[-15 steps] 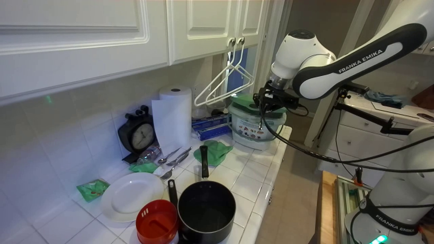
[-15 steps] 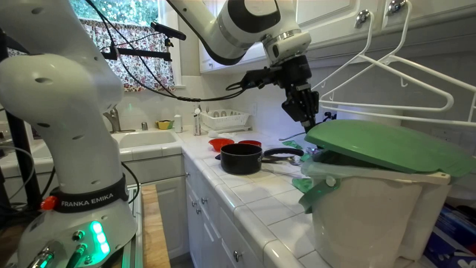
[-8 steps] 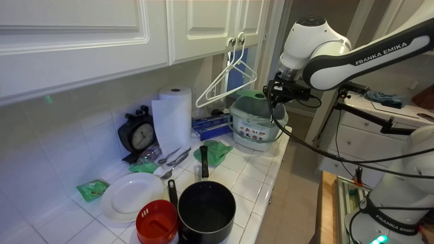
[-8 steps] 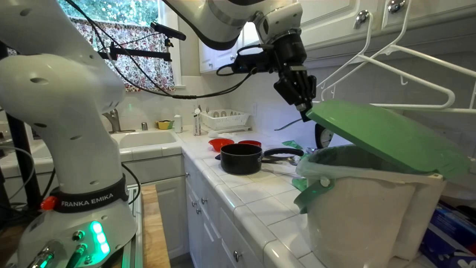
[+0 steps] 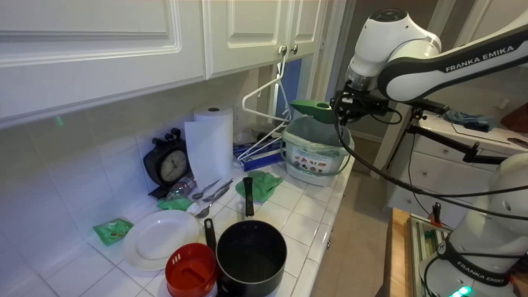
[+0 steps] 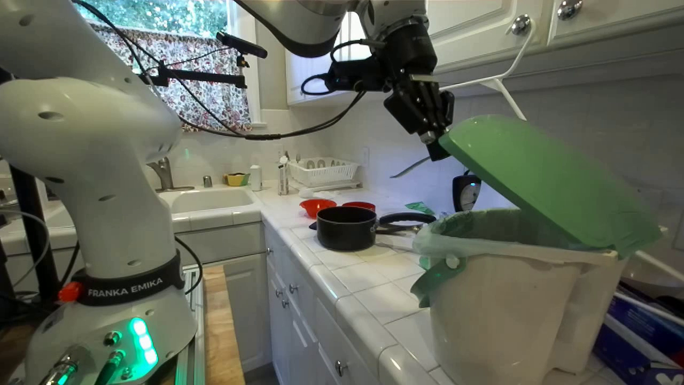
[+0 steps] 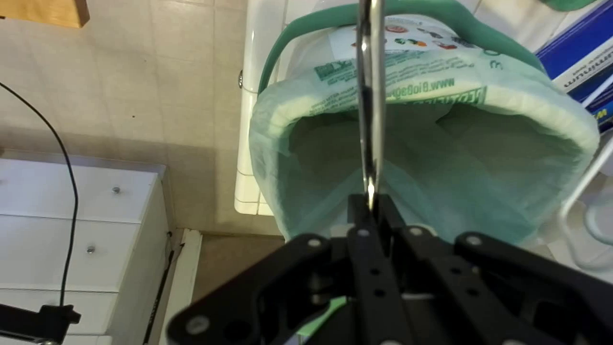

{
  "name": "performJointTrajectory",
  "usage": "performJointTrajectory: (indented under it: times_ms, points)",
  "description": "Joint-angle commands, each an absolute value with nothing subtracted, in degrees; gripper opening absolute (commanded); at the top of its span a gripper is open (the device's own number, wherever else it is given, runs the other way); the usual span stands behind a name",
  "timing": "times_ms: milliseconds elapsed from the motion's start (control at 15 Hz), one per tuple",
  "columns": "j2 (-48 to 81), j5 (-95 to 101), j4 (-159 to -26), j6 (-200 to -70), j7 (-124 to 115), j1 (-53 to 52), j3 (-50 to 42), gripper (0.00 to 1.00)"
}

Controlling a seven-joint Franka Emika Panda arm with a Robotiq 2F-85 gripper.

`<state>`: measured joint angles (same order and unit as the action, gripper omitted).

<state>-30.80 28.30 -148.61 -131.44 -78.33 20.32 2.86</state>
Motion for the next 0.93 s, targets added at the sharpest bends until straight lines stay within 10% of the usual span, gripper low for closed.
performJointTrajectory:
  times_ms: [0,867]
  points:
    - [-33.6,29.8,-149.9,-129.8,-79.8,21.2,3.2,0.03]
    - [-39.8,30.4,-150.4,-128.1,-79.6,27.8,-1.1,0.03]
